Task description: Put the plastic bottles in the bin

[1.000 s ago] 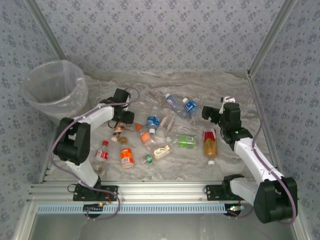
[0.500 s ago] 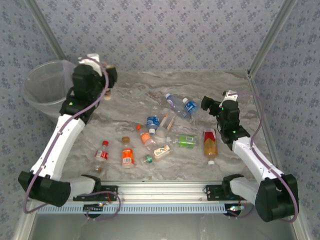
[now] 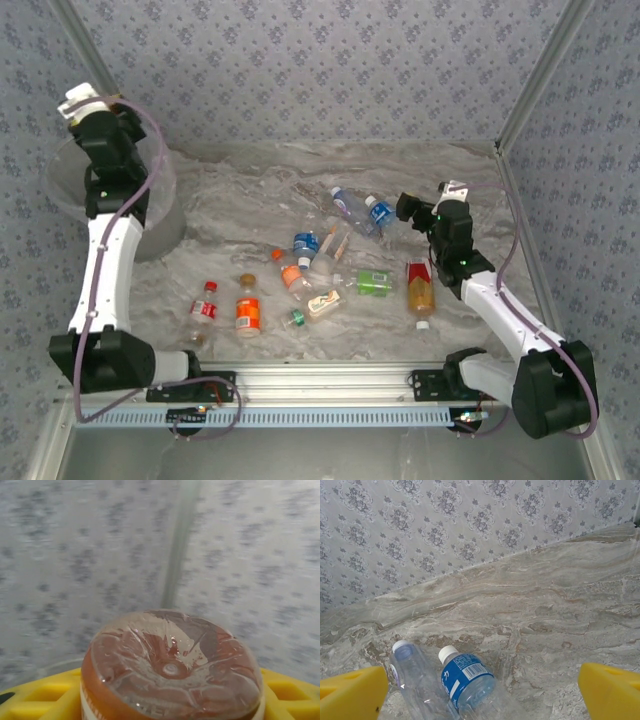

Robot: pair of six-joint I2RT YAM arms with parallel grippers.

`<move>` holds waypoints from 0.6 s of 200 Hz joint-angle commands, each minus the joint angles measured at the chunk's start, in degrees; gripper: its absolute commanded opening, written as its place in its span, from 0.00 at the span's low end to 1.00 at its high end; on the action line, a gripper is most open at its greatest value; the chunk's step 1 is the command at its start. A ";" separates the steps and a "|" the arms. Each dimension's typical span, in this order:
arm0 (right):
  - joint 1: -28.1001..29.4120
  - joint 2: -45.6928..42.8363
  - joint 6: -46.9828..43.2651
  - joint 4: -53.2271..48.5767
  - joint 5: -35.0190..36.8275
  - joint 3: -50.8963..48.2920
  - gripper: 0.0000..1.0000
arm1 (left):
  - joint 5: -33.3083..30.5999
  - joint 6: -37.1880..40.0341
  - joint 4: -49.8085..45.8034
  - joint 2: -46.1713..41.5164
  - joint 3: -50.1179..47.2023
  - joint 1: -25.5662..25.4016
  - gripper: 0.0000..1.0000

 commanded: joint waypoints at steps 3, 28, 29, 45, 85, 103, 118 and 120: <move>0.68 0.68 -0.28 1.07 1.29 1.78 1.00 | 0.97 -8.53 -3.92 3.23 1.92 6.20 0.59; 0.84 1.72 -0.75 0.16 0.30 2.47 1.00 | 4.02 -15.08 -11.66 4.97 1.01 8.95 0.59; 0.87 1.78 -0.82 0.05 0.26 2.47 1.00 | 4.15 -15.23 -11.81 5.04 0.93 8.95 0.59; 1.16 2.74 -1.60 -1.14 -0.30 3.50 1.00 | 5.92 -16.78 -14.82 5.60 -0.42 9.16 0.60; 2.29 5.07 -2.05 -2.54 -0.47 5.44 1.00 | 7.60 -19.37 -22.86 8.44 -0.14 9.33 0.63; 2.93 5.44 -2.15 -2.58 -0.31 5.65 1.00 | 7.21 -21.09 -27.51 10.50 1.97 9.76 0.64; 3.35 5.36 -2.30 -2.82 0.04 5.49 1.00 | 8.01 -21.65 -29.79 11.90 3.32 9.97 0.67; 3.41 5.31 -2.29 -2.92 0.09 5.44 1.00 | 8.18 -21.71 -30.00 12.05 3.50 9.93 0.67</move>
